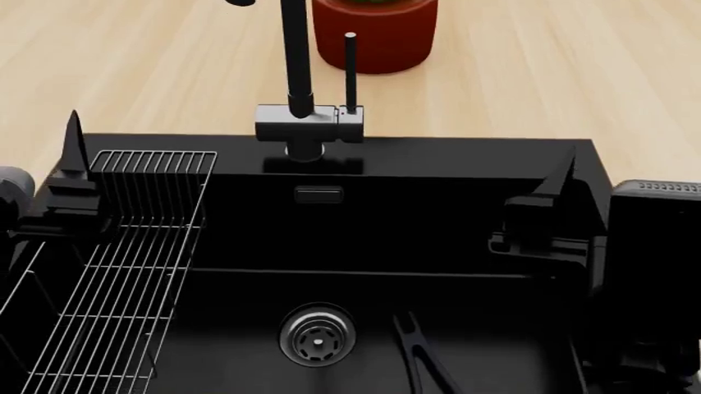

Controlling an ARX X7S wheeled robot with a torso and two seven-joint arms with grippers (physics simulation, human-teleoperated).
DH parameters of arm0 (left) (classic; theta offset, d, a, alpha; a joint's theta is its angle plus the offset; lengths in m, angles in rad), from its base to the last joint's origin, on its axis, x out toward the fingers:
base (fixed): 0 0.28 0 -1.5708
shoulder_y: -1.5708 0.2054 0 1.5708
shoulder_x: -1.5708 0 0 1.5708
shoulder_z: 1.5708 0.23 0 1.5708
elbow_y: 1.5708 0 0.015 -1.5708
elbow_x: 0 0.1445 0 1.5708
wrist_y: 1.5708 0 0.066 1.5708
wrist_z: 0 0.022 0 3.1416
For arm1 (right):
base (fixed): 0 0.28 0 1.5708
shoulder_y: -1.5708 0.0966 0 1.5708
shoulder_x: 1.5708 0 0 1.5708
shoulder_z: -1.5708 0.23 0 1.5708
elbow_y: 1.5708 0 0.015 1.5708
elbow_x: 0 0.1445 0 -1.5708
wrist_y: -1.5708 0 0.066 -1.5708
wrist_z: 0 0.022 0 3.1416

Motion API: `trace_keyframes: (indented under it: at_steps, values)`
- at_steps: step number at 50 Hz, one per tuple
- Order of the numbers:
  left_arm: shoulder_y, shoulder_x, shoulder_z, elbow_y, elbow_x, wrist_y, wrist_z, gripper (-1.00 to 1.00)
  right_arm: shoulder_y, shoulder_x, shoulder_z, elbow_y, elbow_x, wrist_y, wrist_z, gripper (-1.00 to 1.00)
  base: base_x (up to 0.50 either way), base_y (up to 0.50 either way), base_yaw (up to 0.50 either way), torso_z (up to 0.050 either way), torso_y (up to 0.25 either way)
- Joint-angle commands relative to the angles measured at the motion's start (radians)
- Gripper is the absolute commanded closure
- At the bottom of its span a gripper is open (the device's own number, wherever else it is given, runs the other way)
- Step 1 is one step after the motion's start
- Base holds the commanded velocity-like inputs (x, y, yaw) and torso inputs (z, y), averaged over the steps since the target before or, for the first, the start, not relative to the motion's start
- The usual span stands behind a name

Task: Turn the sink spout to the right.

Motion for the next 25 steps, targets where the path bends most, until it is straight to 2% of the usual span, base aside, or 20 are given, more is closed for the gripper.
trace_keyframes:
  at_steps: [1,8,25]
  values:
    - [0.001,-0.003,0.002,-0.017,-0.001,0.012,-0.003,-1.00,0.144,-0.011,-0.047,-0.033,-0.007,0.137,0.033,-1.00,0.00,0.00,0.00,0.000,0.000]
    - [0.011,-0.002,-0.001,-0.006,-0.009,0.025,-0.002,-1.00,0.247,-0.032,-0.105,-0.038,0.003,0.196,0.029,-1.00,0.00,0.00,0.00,0.000,0.000]
    - [-0.003,-0.001,-0.003,-0.013,-0.019,-0.019,-0.020,-1.00,0.307,-0.072,-0.160,-0.008,0.018,0.192,0.022,-1.00,0.00,0.00,0.00,0.000,0.000]
